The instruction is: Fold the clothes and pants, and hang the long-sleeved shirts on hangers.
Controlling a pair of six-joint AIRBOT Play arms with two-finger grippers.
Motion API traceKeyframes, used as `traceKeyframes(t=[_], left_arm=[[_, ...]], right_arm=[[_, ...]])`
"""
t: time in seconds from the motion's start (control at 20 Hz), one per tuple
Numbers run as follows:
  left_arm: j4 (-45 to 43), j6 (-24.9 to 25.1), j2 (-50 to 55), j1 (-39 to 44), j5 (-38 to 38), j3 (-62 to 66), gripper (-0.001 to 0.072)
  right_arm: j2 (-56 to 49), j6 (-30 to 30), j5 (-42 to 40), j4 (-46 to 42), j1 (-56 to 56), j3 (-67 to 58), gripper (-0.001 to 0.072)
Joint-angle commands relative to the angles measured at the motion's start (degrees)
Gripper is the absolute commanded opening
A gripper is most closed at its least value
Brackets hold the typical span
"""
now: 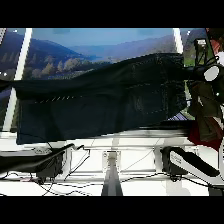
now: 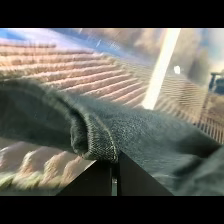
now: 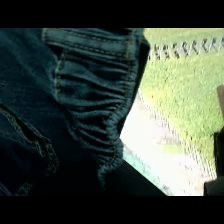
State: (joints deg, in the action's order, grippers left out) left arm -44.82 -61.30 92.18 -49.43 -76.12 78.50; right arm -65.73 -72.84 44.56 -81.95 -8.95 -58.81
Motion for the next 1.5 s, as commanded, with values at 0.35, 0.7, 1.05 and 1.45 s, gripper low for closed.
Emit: traceKeyframes(t=[0.35, 0.7, 1.05, 1.45], left_arm=[[30.58, -0.83, 10.47, 9.68, 35.26, 0.00, 0.0024], [31.71, 4.63, 11.93, 12.46, 37.75, 0.02, 0.0720], [29.24, 6.91, 8.44, 9.64, 33.62, 0.02, 0.0704], [15.52, 6.95, 2.03, -0.68, 3.78, 0.02, 0.0022]], right_arm=[[-11.19, -7.02, -20.57, 4.26, 0.07, -0.07, 0.0041], [-17.33, -9.18, -27.91, 8.17, 0.07, -0.07, 0.0398], [-17.18, -9.16, -28.63, 8.20, 0.07, -0.24, 0.0689], [-8.07, -8.66, -13.99, 4.00, 0.07, -0.24, 0.0161]])
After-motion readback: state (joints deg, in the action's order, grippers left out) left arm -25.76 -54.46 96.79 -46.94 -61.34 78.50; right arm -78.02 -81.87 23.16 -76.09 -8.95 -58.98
